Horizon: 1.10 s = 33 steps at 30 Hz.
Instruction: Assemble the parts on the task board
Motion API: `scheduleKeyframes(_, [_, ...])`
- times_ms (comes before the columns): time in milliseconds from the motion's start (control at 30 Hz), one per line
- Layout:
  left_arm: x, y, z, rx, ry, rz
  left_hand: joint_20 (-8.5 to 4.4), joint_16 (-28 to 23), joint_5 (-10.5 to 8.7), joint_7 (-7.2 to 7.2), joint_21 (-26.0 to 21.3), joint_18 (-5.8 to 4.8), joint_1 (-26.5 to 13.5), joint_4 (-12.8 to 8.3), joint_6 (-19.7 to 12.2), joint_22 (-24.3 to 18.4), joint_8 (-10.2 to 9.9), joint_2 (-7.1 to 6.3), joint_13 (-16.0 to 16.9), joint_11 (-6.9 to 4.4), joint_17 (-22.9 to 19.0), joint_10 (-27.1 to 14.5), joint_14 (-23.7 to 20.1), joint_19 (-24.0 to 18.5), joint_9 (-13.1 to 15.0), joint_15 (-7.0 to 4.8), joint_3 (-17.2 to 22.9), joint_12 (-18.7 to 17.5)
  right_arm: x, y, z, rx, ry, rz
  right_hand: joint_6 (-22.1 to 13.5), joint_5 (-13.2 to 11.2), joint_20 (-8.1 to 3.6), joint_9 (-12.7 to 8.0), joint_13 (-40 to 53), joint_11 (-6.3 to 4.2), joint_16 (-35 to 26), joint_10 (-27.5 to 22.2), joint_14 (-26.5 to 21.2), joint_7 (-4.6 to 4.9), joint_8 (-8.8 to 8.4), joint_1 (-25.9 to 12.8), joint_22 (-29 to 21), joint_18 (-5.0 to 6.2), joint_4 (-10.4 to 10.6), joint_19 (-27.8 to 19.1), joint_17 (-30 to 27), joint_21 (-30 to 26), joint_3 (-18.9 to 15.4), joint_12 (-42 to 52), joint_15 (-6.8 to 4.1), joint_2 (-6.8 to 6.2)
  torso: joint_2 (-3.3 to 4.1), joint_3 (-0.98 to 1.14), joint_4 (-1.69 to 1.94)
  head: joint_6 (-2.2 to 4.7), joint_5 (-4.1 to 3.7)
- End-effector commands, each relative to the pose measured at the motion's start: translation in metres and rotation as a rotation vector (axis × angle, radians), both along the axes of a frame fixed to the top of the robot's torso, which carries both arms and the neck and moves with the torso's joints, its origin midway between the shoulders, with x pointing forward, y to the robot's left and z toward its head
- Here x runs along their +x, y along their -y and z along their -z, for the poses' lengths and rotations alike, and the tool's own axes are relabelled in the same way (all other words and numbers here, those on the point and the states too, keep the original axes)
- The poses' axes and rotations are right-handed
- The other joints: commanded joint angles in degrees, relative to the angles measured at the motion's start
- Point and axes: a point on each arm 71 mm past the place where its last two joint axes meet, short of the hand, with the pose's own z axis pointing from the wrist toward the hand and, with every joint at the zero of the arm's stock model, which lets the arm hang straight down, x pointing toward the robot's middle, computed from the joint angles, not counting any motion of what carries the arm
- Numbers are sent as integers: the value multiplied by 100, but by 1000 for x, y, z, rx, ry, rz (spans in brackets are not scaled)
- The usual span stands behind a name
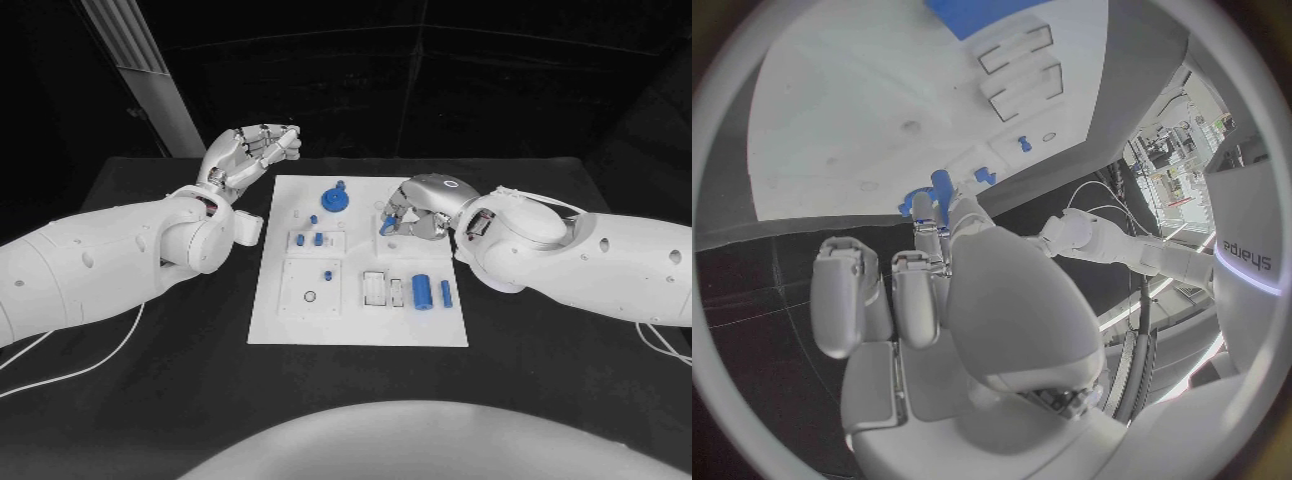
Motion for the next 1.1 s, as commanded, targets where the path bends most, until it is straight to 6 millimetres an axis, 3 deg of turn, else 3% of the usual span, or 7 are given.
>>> scheduleKeyframes(33, [-3, 1, -11, -64, 143, 25, -1, 43, 23, 502, -34, -77, 5, 0, -31, -14, 39, 67, -8, 6, -23, -47, -57, 20, -7, -8, -47, 49, -4, -12, -9, 105, 36, -57, 47, 18, -39, 11, -6, -6, 36, 32, 434, -12, 13, 24, 1148, -8, 18, 191, 521, 30, 4, -32, -24, -7, 10, -2, 10, 0, 20])
scheduleKeyframes(333, [-2, 1, -11, -63, 143, 24, -1, 43, 23, 502, -34, -77, 5, 0, -31, -14, 39, 67, -8, 6, -23, -47, -57, 20, -7, -8, -47, 49, -16, -54, -12, 135, 13, -183, 59, 19, -35, 7, -7, -3, 43, 37, 437, -11, 6, 54, 1148, -7, 7, 189, 538, 26, 18, -70, -21, 13, 7, -2, 2, 0, 213])
scheduleKeyframes(500, [-1, 2, -11, -62, 144, 25, -1, 48, 24, 502, -36, -77, 7, 0, -34, -16, 43, 71, -8, 7, -29, -51, -61, 20, -7, -7, -51, 53, -22, -82, -13, 95, 47, -288, 58, 19, -34, 4, -7, -2, 47, 38, 439, -8, 0, 68, 1148, -7, 4, 189, 545, 27, 22, -87, -20, 16, 8, -4, 16, 0, 262])
scheduleKeyframes(767, [-1, 2, -11, -62, 144, 24, -1, 51, 25, 503, -38, -78, 9, -1, -37, -17, 45, 73, -9, 7, -33, -54, -63, 19, -7, -7, -53, 56, -27, -106, -7, -10, 66, -385, 54, 19, -31, -1, -8, 6, 52, 30, 440, -1, -11, 83, 1148, -6, 4, 187, 557, 23, 25, -119, -15, 20, 7, -5, 6, 0, 414])
scheduleKeyframes(1100, [0, 2, -10, -61, 144, 24, -1, 52, 25, 503, -39, -78, 10, -1, -39, -18, 47, 75, -9, 7, -36, -56, -65, 19, -7, -6, -55, 57, -32, -125, 3, -148, 65, -455, 48, 19, -25, -9, -8, 14, 54, 22, 440, 4, -27, 109, 1145, -5, 2, 182, 559, 14, 37, -163, -7, 36, 15, 3, 8, 0, 430])
